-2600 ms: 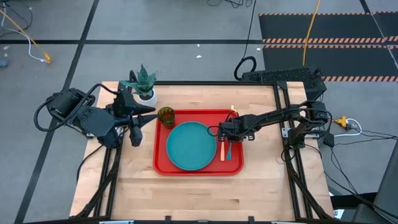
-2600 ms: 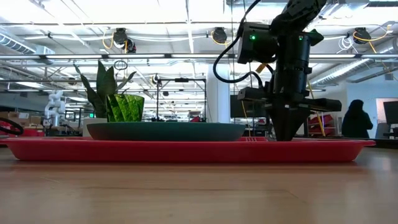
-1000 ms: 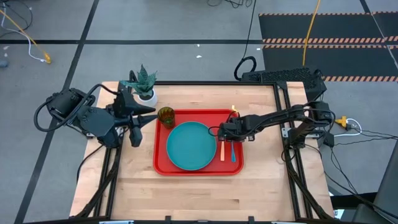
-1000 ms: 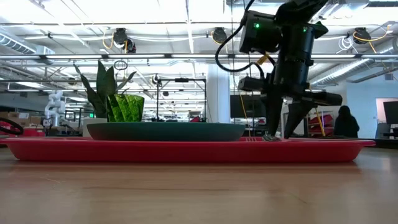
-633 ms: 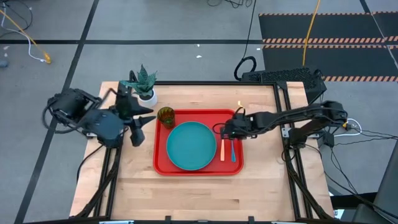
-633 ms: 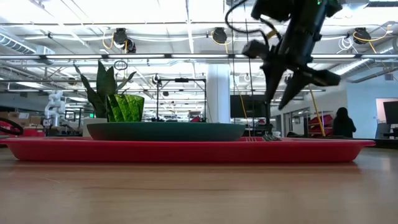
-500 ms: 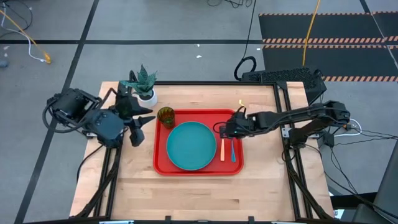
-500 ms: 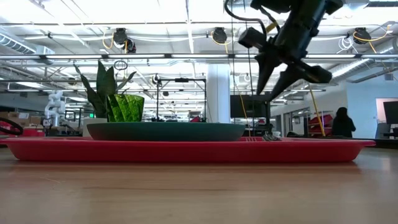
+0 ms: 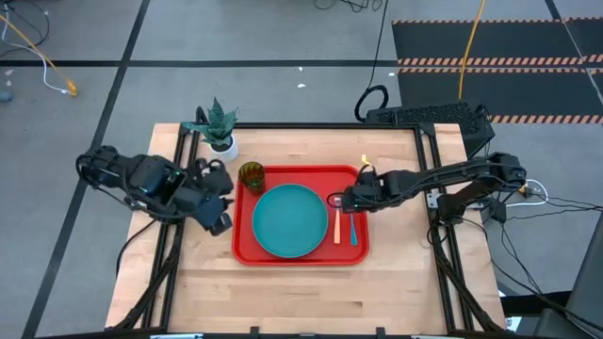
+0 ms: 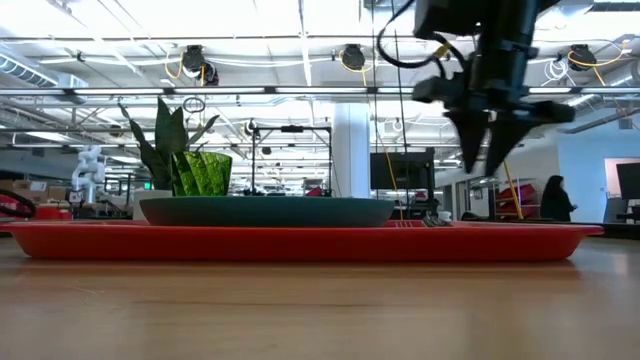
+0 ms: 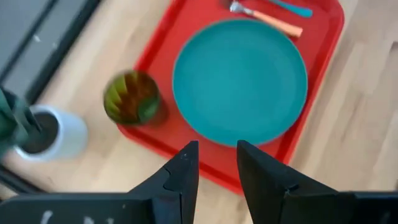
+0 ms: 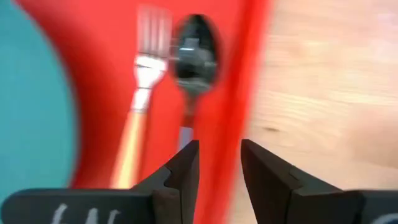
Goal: Pick and place plate/cup/fork/spoon on tray
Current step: Adjust the red tray
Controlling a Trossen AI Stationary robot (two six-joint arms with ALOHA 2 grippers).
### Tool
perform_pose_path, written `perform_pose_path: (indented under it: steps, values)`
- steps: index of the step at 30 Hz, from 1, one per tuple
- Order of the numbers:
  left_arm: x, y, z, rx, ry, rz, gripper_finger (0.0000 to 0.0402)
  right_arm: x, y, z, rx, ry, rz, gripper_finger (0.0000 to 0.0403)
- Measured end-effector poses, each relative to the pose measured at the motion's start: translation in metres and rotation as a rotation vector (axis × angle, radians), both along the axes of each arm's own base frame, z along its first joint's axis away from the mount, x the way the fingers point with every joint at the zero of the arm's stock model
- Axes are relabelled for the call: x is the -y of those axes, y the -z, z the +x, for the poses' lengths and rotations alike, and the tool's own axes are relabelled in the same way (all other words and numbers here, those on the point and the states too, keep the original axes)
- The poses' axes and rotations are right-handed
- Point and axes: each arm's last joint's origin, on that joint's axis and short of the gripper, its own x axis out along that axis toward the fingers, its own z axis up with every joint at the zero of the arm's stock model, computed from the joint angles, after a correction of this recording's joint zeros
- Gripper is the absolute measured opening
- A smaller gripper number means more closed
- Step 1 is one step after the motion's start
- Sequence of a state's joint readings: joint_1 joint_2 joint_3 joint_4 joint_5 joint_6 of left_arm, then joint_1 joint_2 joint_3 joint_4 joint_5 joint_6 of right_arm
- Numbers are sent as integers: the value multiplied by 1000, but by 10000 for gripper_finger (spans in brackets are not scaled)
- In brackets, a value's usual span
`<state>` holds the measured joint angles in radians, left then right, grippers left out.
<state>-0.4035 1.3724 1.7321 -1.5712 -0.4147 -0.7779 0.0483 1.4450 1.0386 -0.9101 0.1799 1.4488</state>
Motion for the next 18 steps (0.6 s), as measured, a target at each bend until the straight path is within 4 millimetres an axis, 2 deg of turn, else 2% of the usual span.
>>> perform_pose_path:
  steps: [6,13,18]
  values:
    - [5,24,-23,-51,-68,-94,113,2,-13,-23,-95,-27,-28,112]
    - [0,86,-44,-226,-257,-127,113,4,-20,-29,-86,-58,-69,112]
    - [-2,122,-49,-304,-329,-132,113,5,-20,-32,-117,-82,-73,112]
